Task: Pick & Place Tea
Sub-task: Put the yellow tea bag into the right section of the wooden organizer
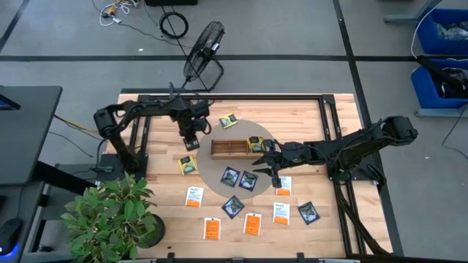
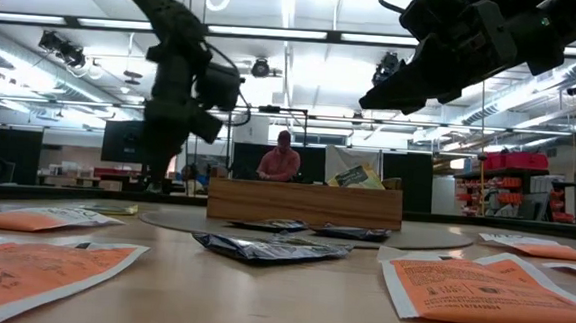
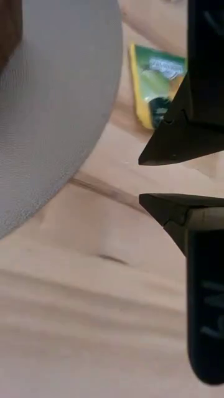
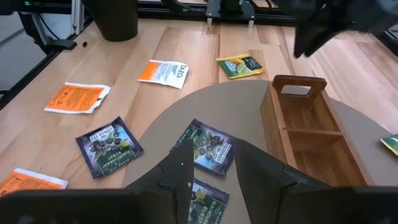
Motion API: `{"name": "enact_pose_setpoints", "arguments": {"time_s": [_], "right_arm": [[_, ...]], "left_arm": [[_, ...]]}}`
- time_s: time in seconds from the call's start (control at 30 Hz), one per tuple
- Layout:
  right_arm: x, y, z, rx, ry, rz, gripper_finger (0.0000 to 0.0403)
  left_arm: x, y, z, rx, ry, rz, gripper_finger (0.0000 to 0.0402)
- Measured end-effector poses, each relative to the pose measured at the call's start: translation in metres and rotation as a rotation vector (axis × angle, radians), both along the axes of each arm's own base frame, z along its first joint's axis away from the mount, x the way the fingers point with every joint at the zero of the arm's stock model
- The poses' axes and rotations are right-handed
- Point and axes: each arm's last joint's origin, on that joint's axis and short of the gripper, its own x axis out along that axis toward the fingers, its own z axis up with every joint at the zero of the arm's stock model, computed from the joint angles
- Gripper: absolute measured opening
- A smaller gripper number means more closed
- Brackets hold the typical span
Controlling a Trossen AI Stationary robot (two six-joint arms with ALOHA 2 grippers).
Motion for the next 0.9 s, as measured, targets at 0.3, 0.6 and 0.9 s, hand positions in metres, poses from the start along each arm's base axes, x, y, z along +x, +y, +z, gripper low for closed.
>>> {"name": "enact_pose_setpoints", "arguments": {"time_s": [0.3,0.6,0.9], "right_arm": [[0.000,0.000,0.000,-0.001,0.000,0.000,0.0126],[0.001,0.000,0.001,0.009,-0.015,-0.005,0.0126],[0.001,0.000,0.001,0.025,-0.014,-0.023,0.0126]], "left_arm": [[-0.025,-0.017,0.000,0.038,-0.094,0.049,0.0087],[-0.034,-0.049,-0.003,0.038,-0.152,0.037,0.0087],[-0.026,-0.070,-0.007,0.044,-0.164,0.001,0.0087]]}}
